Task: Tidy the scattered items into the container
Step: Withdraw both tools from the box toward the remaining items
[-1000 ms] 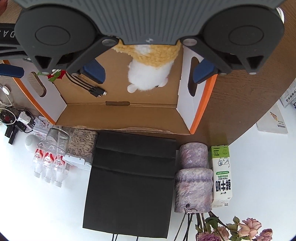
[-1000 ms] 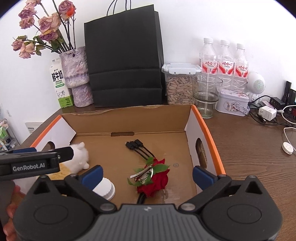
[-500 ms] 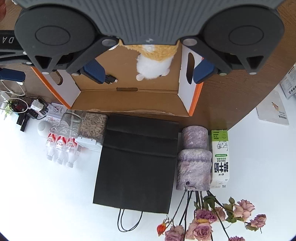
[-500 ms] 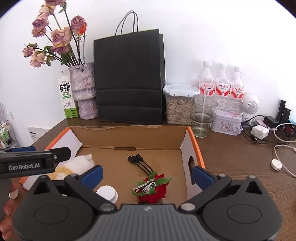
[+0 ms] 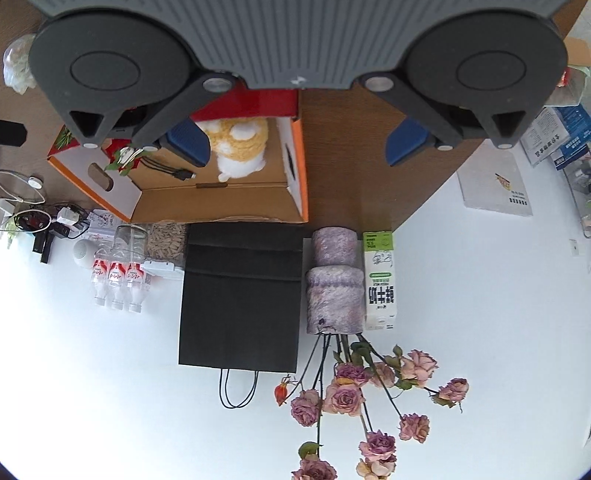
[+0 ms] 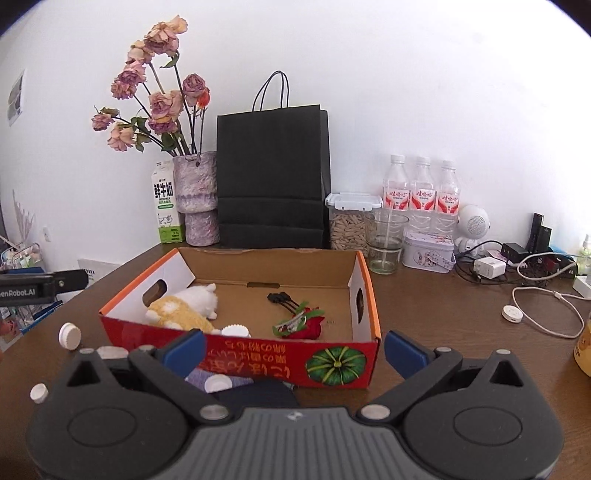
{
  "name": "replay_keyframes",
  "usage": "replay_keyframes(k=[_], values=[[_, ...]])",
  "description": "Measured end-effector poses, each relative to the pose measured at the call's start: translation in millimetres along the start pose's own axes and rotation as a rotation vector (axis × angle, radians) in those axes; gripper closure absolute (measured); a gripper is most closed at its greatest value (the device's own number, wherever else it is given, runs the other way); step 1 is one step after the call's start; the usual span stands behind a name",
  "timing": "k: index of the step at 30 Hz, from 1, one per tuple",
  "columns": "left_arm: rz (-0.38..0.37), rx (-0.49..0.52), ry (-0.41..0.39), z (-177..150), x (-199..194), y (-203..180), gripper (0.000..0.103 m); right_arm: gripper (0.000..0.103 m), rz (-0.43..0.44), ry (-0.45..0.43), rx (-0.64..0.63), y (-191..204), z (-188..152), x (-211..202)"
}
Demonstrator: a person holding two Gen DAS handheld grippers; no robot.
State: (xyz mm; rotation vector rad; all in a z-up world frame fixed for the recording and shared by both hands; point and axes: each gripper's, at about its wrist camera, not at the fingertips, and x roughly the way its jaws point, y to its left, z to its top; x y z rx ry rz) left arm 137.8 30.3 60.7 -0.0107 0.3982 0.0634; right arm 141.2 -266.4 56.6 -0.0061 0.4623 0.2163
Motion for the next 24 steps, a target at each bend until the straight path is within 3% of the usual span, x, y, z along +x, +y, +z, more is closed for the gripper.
replay_keyframes(k=[10,24], values=[[0.115,0.004,0.062,-42.6,-28.7,40.2,0.000,0.000,-0.042,0.068,0.037,-12.5,-48.7,-25.3],[0.144,-0.032,0.164,-78.5,-37.0,63.7,0.000,0.004,-0.081,0.173,0.074,-14.6,-92.4,-7.8]])
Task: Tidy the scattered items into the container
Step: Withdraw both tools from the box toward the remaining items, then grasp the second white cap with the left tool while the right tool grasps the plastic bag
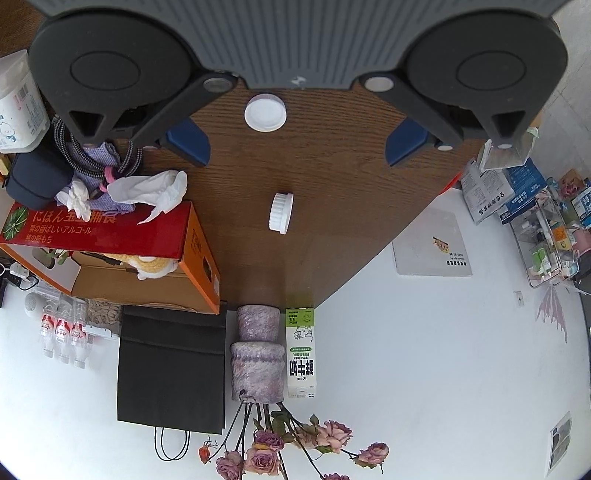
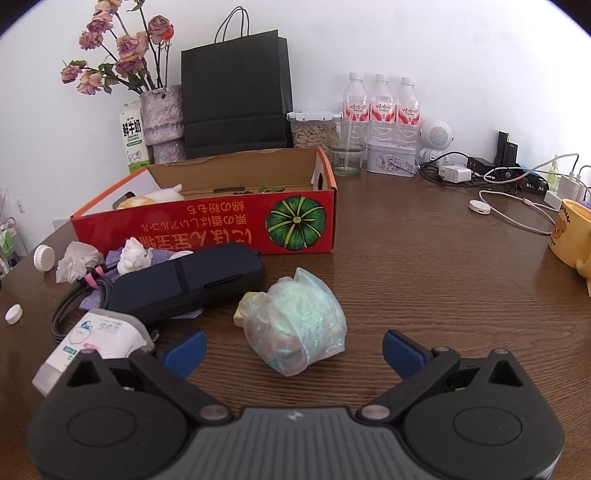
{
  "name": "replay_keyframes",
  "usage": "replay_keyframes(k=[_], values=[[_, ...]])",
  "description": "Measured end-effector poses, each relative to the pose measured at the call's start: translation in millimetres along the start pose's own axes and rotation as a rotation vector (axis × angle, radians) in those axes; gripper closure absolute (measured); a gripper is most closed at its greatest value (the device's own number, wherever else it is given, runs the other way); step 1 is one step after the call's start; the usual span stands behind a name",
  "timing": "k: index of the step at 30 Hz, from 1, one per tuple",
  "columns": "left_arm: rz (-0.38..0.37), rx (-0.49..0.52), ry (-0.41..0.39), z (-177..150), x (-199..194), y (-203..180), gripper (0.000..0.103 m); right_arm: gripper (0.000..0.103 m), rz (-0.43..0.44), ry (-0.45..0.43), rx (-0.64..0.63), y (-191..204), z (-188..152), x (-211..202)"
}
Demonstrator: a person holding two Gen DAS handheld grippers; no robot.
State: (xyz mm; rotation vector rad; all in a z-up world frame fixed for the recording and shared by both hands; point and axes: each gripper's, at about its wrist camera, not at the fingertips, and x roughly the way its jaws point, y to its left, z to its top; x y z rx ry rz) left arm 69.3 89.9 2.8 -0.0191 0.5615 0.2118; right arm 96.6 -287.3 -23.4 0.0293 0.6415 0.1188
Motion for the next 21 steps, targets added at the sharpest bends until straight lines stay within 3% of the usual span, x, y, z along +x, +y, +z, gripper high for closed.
replay_keyframes(k=[9,13,14,16,21], values=[[0.016,-0.002,0.067,-9.7,16.4,3.4,0.000,0.013,0.004,-0.004,0.003,0.5,4.1,15.4],[-0.002,0.012,0.082,-11.7,22.3,-3.5,0.007,0.020,-0.003,0.002,-0.006,2.1,5.6,19.8],[-0.006,0.015,0.086,-12.1,23.4,-4.9,0.010,0.023,-0.002,0.003,-0.008,2.4,5.5,20.5],[-0.013,0.020,0.093,-12.3,25.5,-7.3,0.014,0.048,0.005,0.005,-0.010,2.5,5.3,21.4],[-0.032,0.027,0.098,-12.5,26.3,-9.9,0.021,0.058,0.011,0.003,-0.008,0.9,4.5,19.5]])
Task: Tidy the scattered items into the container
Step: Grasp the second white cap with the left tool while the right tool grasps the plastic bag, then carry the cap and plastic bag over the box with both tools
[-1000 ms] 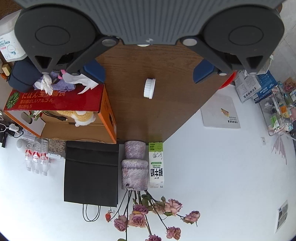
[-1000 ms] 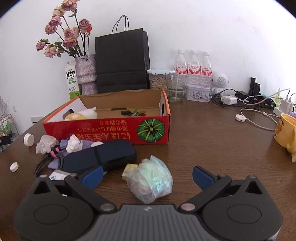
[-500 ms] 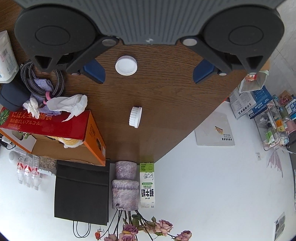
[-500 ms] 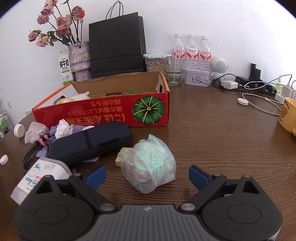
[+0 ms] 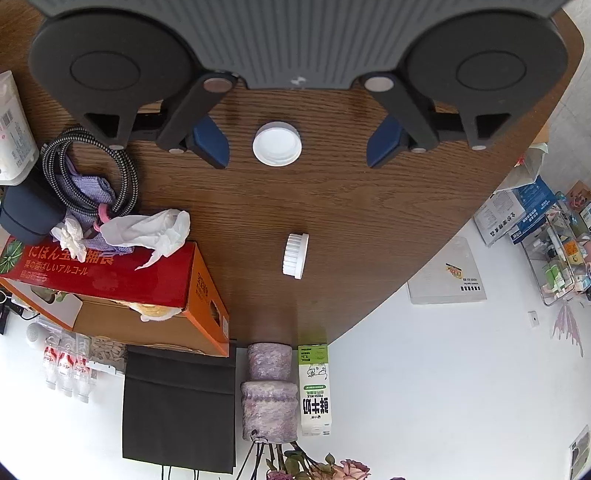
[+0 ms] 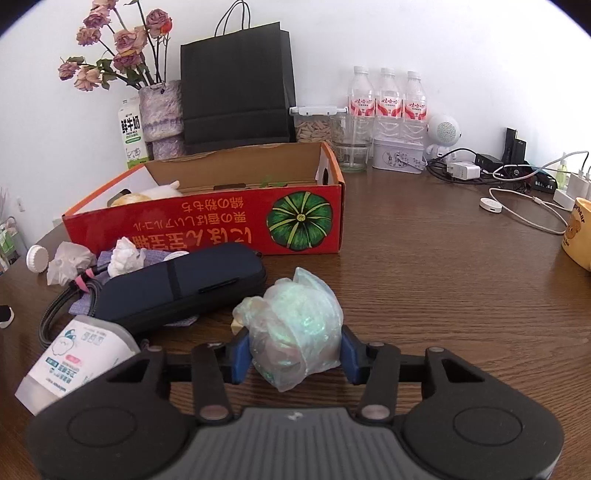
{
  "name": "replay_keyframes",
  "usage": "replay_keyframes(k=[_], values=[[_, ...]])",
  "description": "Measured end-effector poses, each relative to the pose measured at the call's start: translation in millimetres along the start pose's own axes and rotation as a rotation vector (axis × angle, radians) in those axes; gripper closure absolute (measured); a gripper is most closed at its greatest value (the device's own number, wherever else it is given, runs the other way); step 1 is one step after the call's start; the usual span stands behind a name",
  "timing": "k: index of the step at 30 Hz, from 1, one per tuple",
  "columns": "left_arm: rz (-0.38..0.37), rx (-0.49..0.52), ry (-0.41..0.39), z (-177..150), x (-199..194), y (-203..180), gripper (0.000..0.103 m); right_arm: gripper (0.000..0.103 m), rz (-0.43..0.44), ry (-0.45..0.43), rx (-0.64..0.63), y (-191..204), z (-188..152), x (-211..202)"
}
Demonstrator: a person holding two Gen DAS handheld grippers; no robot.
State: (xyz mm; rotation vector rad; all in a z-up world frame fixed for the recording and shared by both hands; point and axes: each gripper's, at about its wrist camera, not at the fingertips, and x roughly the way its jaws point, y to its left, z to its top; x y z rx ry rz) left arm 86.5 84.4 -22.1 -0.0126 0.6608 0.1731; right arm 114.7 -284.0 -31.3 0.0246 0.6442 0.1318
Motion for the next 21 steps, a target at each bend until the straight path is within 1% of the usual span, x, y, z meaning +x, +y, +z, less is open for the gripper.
replay_keyframes(k=[6,8,9,11,12,14,17,21], values=[[-0.024,0.002,0.015,-1.8,0.9,-1.0,0.036,0.059,0.011,-0.003,-0.005,0.6,-1.2,-2.8],[-0.034,0.000,0.019,-1.8,1.6,-0.8,0.044,0.059,0.012,-0.006,-0.009,1.8,-1.6,-3.9],[-0.036,-0.002,0.025,-1.4,2.8,-0.6,0.046,0.059,0.014,-0.007,-0.011,2.3,-1.8,-4.4],[-0.043,-0.009,0.040,-1.1,6.1,0.2,0.058,0.059,0.018,-0.009,-0.012,2.7,-1.9,-5.5],[-0.046,-0.012,0.040,-1.1,6.8,0.6,0.060,0.059,0.020,-0.010,-0.013,3.3,-1.9,-6.1],[-0.051,-0.012,0.035,-0.8,6.6,1.1,0.074,0.059,0.021,-0.014,-0.015,4.3,-1.8,-7.6],[-0.064,-0.025,0.034,-1.3,5.8,3.0,0.074,0.059,0.023,-0.022,-0.016,5.1,-1.6,-10.4],[-0.063,-0.042,0.027,-1.1,3.6,5.5,0.074,0.059,0.023,-0.033,-0.017,5.4,-0.8,-14.1]])
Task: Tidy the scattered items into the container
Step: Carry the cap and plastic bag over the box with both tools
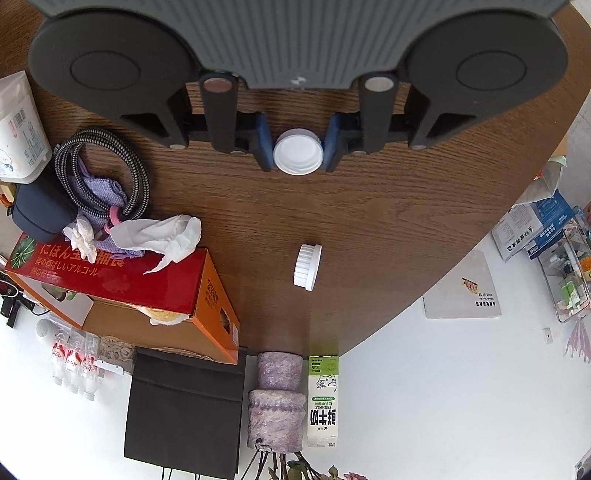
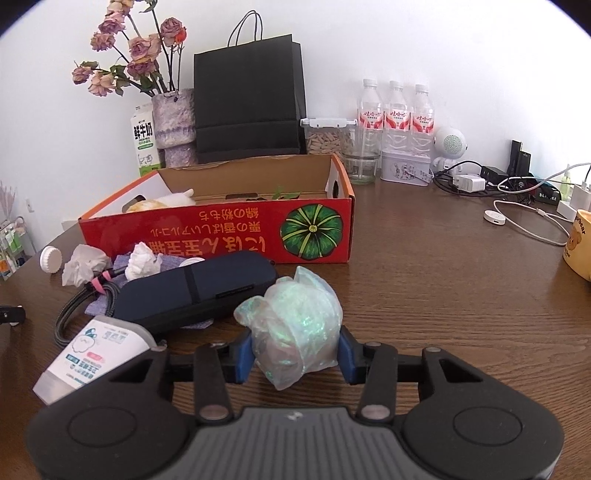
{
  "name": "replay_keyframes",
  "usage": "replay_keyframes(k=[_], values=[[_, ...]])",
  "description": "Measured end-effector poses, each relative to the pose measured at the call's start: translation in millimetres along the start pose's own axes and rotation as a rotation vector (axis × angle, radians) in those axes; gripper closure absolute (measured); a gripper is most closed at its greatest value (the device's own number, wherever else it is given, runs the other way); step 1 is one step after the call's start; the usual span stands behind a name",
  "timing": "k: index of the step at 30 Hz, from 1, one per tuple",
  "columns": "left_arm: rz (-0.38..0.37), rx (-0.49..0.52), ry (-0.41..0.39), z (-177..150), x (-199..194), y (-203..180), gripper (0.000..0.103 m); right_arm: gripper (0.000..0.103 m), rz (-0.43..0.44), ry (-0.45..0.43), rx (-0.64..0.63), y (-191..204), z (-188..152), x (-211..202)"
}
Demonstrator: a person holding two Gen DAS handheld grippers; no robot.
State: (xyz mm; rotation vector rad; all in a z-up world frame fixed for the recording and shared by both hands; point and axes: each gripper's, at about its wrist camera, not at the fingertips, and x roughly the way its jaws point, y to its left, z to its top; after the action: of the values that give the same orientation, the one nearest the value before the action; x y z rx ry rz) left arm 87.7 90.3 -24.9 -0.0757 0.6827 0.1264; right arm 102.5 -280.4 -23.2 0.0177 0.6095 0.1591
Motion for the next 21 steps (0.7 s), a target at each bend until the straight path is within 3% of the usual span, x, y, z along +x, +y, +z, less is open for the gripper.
replay_keyframes(k=[11,21], values=[[-0.027,0.011,-0.071,15.8,-12.2,-7.9,0.074,0.059,0.006,-0.036,-0.008,1.2,8.4,-9.5],[-0.105,0.057,-0.182,54.6,-21.2,-46.1,0.074,0.059,0.029,-0.107,-0.044,14.6,39.4,-13.4]])
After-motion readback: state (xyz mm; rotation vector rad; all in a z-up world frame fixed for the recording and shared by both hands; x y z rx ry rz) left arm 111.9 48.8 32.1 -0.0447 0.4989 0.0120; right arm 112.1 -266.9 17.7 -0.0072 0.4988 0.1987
